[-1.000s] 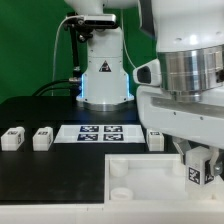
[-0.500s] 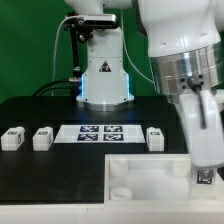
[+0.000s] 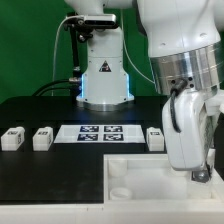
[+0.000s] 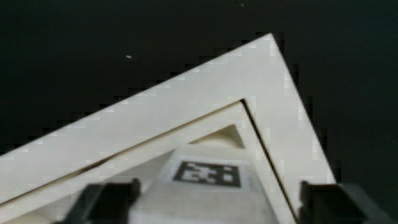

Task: Assemble one leg

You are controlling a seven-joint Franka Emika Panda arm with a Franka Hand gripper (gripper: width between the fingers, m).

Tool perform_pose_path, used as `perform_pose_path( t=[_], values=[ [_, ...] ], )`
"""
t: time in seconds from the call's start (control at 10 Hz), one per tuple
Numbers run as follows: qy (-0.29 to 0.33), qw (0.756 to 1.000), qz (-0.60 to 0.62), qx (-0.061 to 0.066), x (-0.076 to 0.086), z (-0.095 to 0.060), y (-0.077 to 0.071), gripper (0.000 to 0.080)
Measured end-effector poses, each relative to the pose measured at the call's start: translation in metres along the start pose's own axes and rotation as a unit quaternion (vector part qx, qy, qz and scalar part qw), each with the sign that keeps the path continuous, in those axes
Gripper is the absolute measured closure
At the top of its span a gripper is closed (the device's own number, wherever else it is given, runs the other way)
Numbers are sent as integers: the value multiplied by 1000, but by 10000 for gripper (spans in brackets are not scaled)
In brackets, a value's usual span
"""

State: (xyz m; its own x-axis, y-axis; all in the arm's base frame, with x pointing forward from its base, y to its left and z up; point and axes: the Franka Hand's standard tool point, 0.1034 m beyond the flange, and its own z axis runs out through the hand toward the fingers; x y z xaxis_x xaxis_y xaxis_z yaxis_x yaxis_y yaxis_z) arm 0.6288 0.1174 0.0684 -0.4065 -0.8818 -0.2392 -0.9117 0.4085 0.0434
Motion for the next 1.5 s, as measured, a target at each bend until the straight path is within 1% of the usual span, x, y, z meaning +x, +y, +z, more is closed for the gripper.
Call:
perform_pose_path(
  t=[0.1, 0.2, 0.3, 0.4, 0.5, 0.7, 0.8, 0.9, 1.0, 1.1, 1.2, 1.3, 1.4, 1.5],
  values=[
    [0, 1000, -10, 0, 0, 0, 0, 188],
    [0, 999, -45, 0, 0, 0, 0, 161],
    [4, 994, -108, -12, 2, 1, 4, 153],
    [12, 983, -181, -27, 3, 1, 9, 153],
    [21, 965, -259, -36, 2, 0, 11, 153],
    [17, 944, -327, -36, 3, 1, 10, 150],
    [16, 920, -390, -39, 4, 1, 11, 150],
    [35, 876, -477, -62, 5, 0, 14, 150],
    [45, 837, -541, -64, 2, -3, 10, 150],
    [48, 789, -611, -53, 1, -3, 5, 150],
    [52, 776, -627, -39, 3, 0, 3, 150],
    [52, 791, -609, -40, 3, 0, 4, 150],
    [52, 792, -607, -39, 3, 0, 4, 262],
    [52, 805, -589, -38, 3, 1, 4, 396]
  ],
)
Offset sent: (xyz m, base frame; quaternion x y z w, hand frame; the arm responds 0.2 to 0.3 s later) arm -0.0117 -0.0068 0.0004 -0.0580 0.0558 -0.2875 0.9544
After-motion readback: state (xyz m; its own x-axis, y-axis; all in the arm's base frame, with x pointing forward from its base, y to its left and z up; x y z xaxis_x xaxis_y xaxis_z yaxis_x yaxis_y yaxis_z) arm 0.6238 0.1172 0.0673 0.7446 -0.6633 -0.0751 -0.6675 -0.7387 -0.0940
